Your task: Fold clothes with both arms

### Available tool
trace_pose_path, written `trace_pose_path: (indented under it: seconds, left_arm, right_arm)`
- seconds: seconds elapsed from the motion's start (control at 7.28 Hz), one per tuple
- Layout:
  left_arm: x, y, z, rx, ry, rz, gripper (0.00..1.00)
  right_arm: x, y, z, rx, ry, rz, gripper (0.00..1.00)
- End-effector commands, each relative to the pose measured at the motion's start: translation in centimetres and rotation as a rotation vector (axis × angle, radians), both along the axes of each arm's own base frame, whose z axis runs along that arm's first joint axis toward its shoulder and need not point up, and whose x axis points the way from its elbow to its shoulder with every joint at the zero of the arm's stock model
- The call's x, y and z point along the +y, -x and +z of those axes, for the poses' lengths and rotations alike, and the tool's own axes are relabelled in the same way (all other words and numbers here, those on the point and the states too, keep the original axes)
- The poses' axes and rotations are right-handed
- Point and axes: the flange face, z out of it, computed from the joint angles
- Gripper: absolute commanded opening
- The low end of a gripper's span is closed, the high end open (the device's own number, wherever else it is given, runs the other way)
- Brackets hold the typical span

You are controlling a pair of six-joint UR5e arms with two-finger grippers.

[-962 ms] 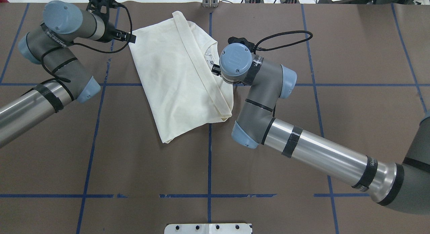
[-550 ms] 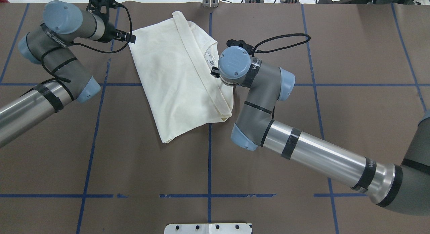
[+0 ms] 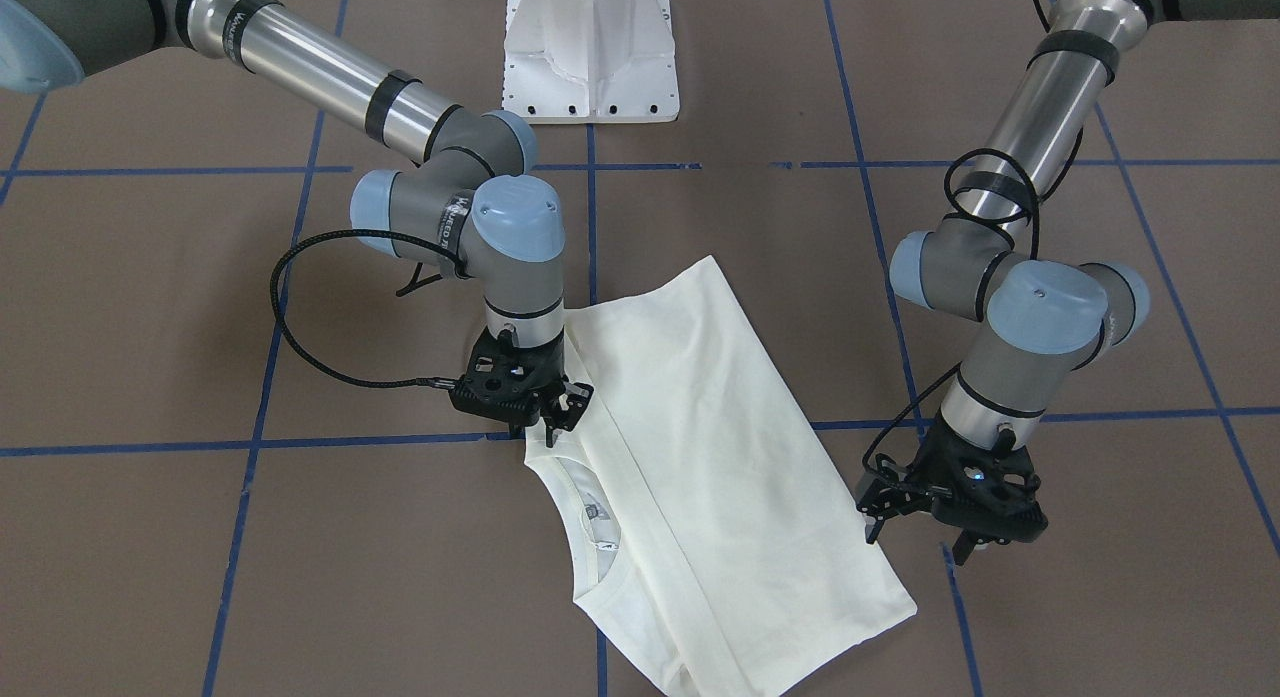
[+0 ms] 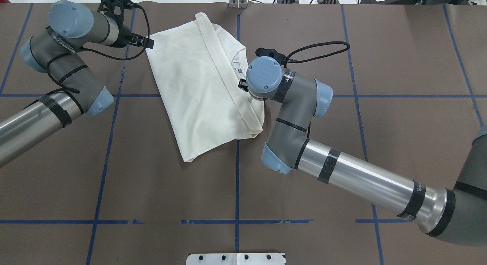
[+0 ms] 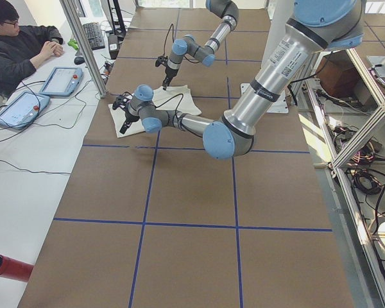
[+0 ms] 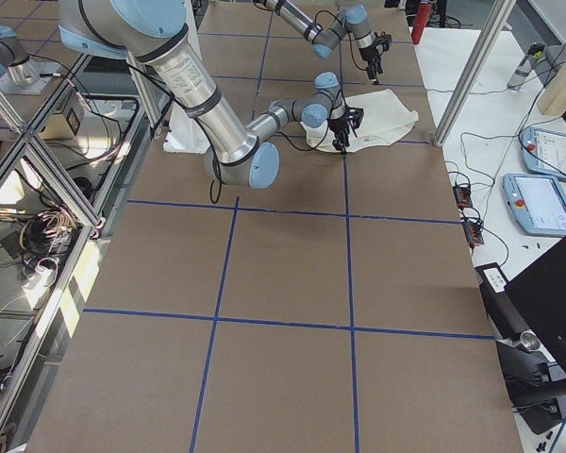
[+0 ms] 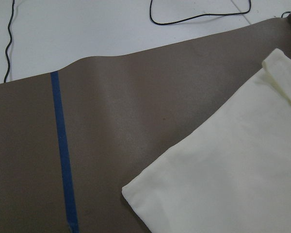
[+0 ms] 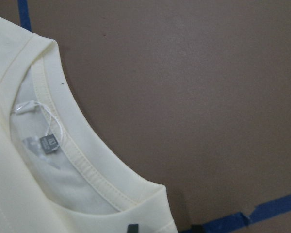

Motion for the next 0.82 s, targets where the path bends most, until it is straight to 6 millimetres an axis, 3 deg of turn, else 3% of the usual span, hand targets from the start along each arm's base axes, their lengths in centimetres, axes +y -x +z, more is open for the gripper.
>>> trace_pose_path:
  seconds: [0.0,0.27,0.41,0.69]
  left_arm:
    - [0.0,0.1,0.0,0.001,-0.001,-0.001,1.0]
    - [0.6,0.5,0.3,0.004,-0.004,-0.001,1.0]
    - [0.8,0.6,0.3,0.006,-0.006,-0.001,1.0]
    - [0.8,0.6,0.3,0.006,-0.006,0.0,1.0]
  right_arm:
    - [0.0,0.0,-0.3,-0.005,0.0,0.003,0.0]
    - [0.5,-0.8,-0.7,-0.025,-0.007,-0.001,0.0]
    - [2.0,-2.9,0.6,-0.035,-0.014,-0.002,0.0]
    - [8.8,-7.1,4.2,-0.059,-0.048,-0.035,0.0]
